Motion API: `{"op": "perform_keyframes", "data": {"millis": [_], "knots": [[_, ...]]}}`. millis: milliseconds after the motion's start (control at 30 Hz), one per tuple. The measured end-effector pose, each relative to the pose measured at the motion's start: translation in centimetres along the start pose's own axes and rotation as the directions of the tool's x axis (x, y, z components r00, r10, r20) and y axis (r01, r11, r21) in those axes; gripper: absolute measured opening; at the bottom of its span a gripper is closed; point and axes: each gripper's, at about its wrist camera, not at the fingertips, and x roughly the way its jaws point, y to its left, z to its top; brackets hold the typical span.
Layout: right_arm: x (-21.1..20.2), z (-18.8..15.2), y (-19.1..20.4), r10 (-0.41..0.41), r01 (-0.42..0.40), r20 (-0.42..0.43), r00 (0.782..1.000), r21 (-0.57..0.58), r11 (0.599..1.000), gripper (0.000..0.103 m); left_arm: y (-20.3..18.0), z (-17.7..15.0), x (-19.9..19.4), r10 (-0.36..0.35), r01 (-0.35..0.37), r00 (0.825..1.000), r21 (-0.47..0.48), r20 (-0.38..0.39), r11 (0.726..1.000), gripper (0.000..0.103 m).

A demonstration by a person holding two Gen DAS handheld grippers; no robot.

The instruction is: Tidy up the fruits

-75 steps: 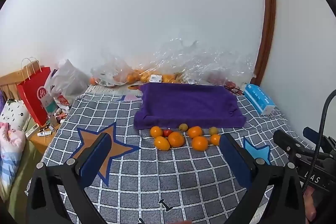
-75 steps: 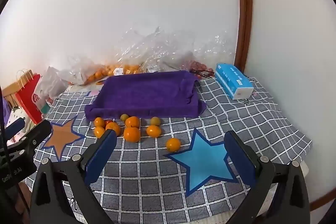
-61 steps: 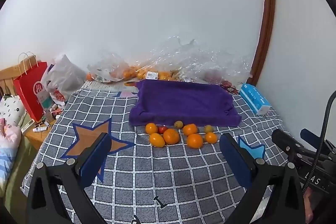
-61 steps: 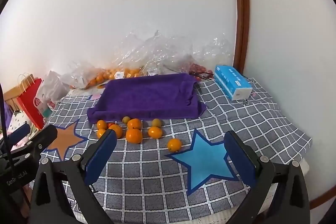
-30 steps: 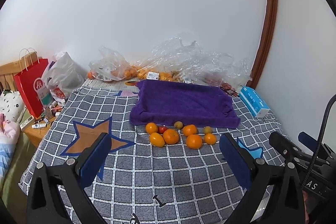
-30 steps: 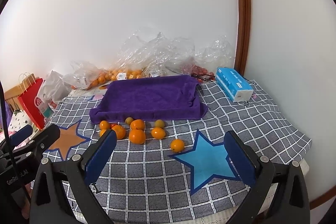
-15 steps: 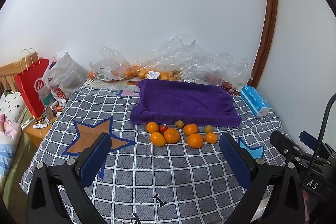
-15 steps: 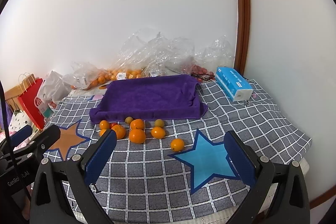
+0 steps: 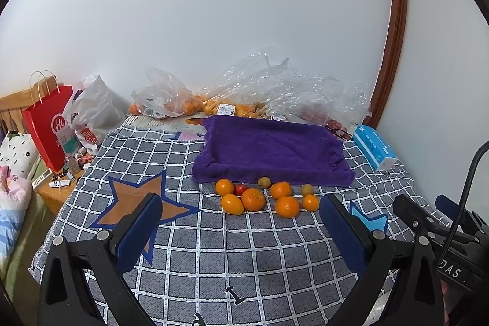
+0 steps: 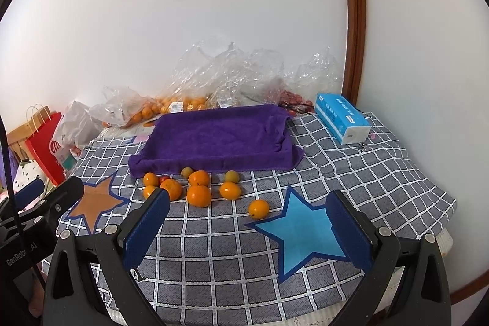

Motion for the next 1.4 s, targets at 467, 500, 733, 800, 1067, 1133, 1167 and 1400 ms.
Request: {"op": "perform_keyframes", "data": {"millis": [467,500,733,800,1067,1133,1167,1400], "knots": [[1.5,0.8,0.1,0.014,-0.014,-0.020,1.000,0.011,1.000,0.101,-0.2,0.5,2.2,0.004,-0.004,1.000,0.015,-0.022,1.000,0.103],[1.8,0.8,0.1,0.010,-0.010,-0.023,1.000,0.009,1.000,0.101,-0.1,0.6,2.5,0.008,-0.008,1.000,0.014,-0.026,1.000,0.103],[4.5,1.0,-0.1,-0.025,0.025,-0.068,0.997,-0.001,1.000,0.102,0.6,0.4,5.0,0.036,-0.036,0.997,0.011,-0.062,0.999,0.103],[5.5,0.8,-0.4,-0.041,0.041,-0.077,0.996,0.006,0.999,0.102,1.2,0.2,6.1,0.048,-0.048,0.996,0.003,-0.076,0.999,0.103],[10.2,-0.7,-1.1,-0.038,0.039,-0.117,0.992,0.000,0.999,0.102,2.8,-0.9,10.1,0.085,-0.090,0.986,-0.024,-0.144,0.996,0.103],[11.6,-1.1,-1.4,-0.051,0.053,-0.149,0.987,0.015,0.998,0.102,3.3,-1.2,11.1,0.088,-0.095,0.982,-0.035,-0.165,0.995,0.103],[12.4,-1.4,-1.5,-0.061,0.064,-0.164,0.985,0.014,0.998,0.102,3.5,-1.4,11.6,0.086,-0.095,0.981,-0.040,-0.175,0.995,0.103],[16.2,-2.8,-0.9,-0.043,0.034,-0.220,0.975,-0.044,0.998,0.092,5.3,-2.2,14.4,0.087,-0.104,0.968,-0.063,-0.235,0.993,0.103]]}}
